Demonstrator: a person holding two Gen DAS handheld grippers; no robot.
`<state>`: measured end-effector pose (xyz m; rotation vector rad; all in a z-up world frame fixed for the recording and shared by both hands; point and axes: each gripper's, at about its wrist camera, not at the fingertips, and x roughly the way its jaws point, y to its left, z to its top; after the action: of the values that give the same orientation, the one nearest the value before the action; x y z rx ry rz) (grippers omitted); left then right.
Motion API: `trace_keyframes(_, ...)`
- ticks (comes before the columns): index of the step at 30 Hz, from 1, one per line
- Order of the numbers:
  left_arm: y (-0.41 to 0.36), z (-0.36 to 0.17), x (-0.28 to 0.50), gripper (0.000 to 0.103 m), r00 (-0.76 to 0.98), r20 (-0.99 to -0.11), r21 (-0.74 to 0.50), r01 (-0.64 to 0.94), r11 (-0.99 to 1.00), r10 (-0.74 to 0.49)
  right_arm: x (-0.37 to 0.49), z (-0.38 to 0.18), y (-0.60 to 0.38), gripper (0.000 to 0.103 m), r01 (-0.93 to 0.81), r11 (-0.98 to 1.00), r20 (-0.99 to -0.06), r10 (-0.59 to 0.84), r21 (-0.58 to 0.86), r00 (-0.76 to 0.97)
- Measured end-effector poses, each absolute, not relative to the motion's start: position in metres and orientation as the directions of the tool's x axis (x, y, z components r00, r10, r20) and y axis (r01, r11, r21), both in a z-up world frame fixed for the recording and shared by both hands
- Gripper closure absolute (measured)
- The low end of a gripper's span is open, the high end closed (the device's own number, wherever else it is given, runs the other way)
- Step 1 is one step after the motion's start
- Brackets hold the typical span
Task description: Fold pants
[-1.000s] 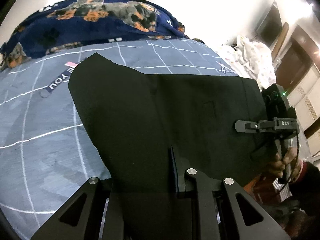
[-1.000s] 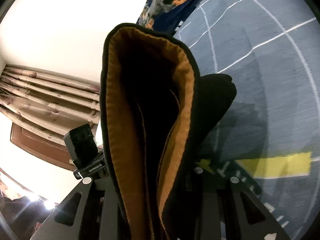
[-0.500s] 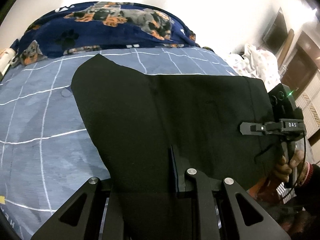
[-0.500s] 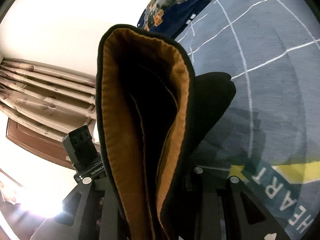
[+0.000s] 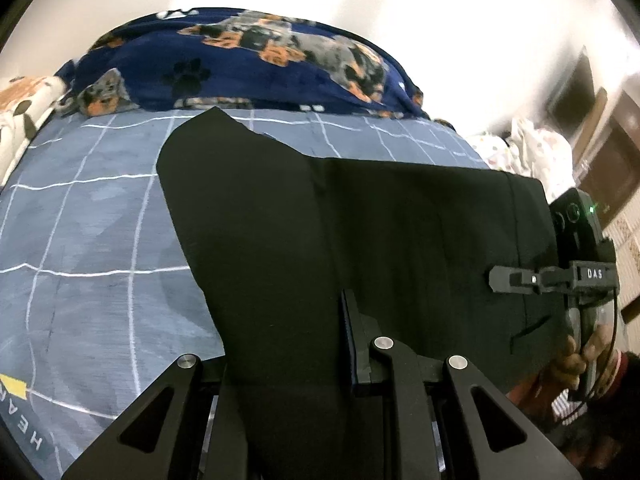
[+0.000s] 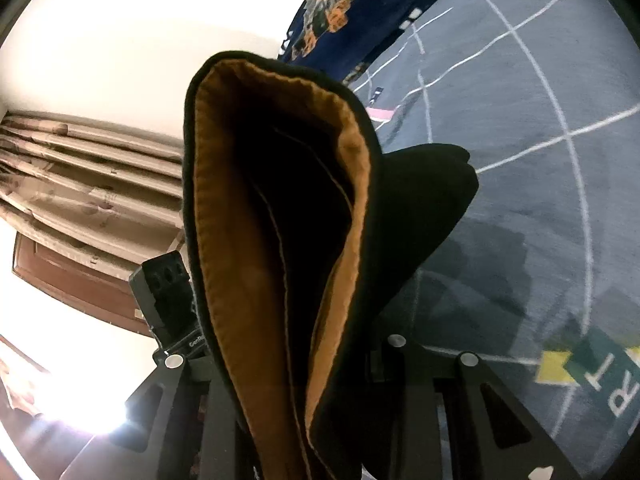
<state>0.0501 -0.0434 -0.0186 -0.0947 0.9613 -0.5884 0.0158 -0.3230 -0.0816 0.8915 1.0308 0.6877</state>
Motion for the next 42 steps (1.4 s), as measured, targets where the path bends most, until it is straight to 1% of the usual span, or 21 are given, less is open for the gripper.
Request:
trace_keyframes(11,-0.008,-0.008,0.071,0.085,0.486,-0.729,-0.343,0.349,0.872,-0.481,0.036,-0.066,-0.29,0.076,-0.13,0.479,-0.421,0.849,0.868,0.318)
trace_keyframes(22,0.019,-0.004,0.097,0.085,0.532,-0.718,-0.365,0.261,0.894,-0.449,0.055,-0.067,-0.277,0.076,-0.163,0.471,-0.414,0.863,0.867,0.291)
trace_keyframes(31,0.032,0.003,0.119,0.085,0.563,-0.716,-0.349,0.222,0.91,-0.412,0.065,-0.066,-0.272,0.076,-0.185,0.461,-0.404,0.871,0.868,0.279)
trace_keyframes(42,0.046,0.01,0.142,0.085,0.602,-0.719,-0.282,0.205,0.937,-0.348,0.077,-0.06,-0.259,0.076,-0.222,0.458,-0.399,0.878,0.861,0.264)
